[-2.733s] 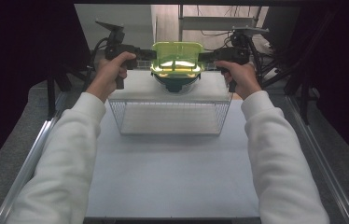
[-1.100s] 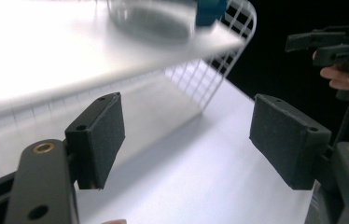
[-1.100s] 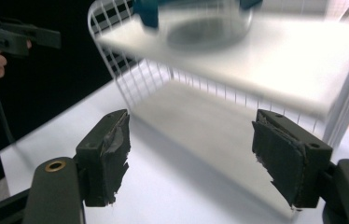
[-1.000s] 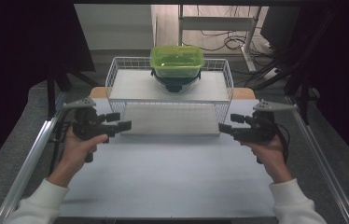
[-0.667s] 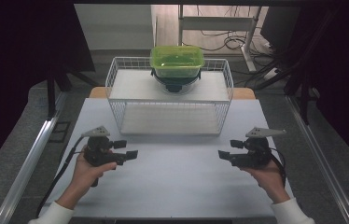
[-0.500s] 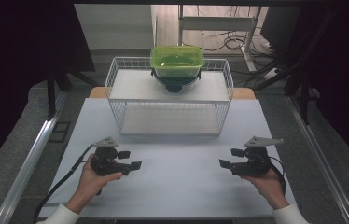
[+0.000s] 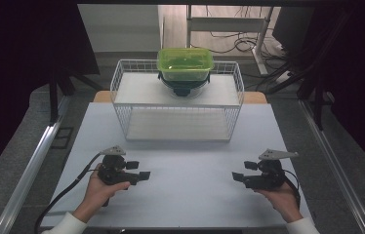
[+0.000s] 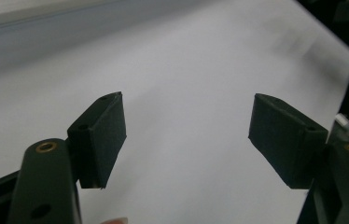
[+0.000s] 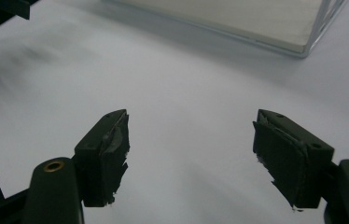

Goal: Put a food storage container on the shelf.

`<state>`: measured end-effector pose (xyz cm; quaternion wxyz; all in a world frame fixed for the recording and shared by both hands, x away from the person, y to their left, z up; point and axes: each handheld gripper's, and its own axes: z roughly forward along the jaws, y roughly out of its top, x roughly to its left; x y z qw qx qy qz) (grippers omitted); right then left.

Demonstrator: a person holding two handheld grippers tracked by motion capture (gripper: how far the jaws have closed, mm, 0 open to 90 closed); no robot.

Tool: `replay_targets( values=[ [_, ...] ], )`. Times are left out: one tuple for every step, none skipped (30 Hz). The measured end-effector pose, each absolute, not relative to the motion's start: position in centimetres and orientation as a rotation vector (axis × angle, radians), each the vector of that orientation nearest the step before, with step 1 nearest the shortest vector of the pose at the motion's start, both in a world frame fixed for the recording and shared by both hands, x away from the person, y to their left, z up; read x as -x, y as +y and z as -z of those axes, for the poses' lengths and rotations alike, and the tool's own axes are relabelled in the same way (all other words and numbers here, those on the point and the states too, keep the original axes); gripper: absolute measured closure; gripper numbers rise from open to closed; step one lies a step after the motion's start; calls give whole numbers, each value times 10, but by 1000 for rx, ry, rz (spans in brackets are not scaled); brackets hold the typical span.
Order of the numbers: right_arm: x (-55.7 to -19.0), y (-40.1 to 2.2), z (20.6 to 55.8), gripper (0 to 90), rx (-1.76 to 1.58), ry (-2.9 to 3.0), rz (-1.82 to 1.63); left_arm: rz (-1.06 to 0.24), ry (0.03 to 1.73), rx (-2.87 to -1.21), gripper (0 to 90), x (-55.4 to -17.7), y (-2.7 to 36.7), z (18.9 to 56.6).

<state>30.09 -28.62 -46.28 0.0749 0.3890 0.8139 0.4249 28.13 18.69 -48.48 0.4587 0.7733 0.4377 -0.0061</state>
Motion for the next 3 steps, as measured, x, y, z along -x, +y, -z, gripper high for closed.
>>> replay_targets(
  values=[
    [-302,-289,463,257,-1174,2431,-1290,7,1083,-1903,266,-282,188,485],
    [-302,-290,463,252,-1178,2429,-1294,-6,1090,-1903,266,-284,189,485],
    [-303,-291,464,248,-1188,2428,-1293,-25,1097,-1910,265,-286,190,485]
  ],
)
